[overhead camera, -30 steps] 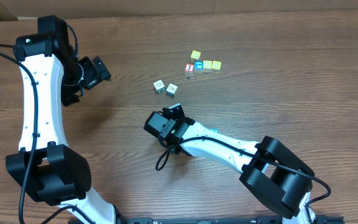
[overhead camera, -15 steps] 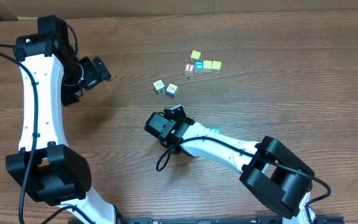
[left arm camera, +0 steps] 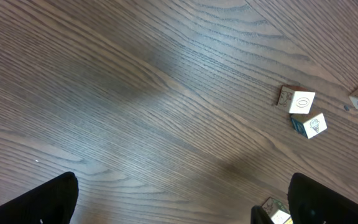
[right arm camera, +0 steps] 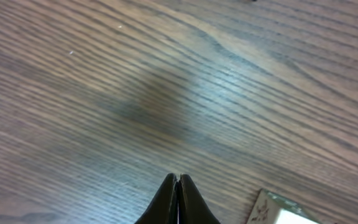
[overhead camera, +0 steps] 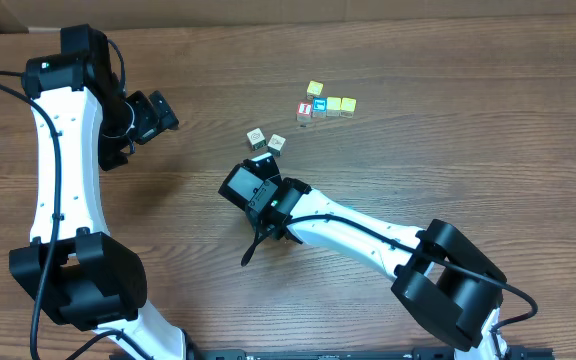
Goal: Flip 5 blocks
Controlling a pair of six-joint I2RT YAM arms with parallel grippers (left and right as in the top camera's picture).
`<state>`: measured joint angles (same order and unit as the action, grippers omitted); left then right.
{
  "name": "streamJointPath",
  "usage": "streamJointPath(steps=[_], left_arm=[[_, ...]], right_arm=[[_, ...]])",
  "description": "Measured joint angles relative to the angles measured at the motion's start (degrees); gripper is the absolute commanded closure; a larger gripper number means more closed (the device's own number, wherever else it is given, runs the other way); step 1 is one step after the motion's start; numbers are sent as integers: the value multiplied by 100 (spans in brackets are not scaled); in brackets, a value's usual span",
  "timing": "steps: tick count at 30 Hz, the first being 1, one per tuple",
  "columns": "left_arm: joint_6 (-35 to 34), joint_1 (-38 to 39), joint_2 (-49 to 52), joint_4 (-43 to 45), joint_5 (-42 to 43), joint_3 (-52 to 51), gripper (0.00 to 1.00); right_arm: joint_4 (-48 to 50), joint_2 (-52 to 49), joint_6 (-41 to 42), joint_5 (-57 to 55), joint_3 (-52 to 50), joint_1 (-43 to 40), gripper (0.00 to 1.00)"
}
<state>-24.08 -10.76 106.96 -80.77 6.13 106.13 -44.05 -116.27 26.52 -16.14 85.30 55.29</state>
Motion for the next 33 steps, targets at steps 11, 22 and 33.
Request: streamJointPath(steps=[11, 22, 33], left_arm=[[0, 0, -2, 0, 0, 0, 0], [0, 0, 0, -2, 0, 0, 0], [0, 0, 0, -2, 0, 0, 0]], right_arm=[[-540, -17, -208, -229, -4, -387, 96], [-656, -26, -240, 210, -9, -426, 96], [-695, -28, -260, 369, -219, -426, 96]])
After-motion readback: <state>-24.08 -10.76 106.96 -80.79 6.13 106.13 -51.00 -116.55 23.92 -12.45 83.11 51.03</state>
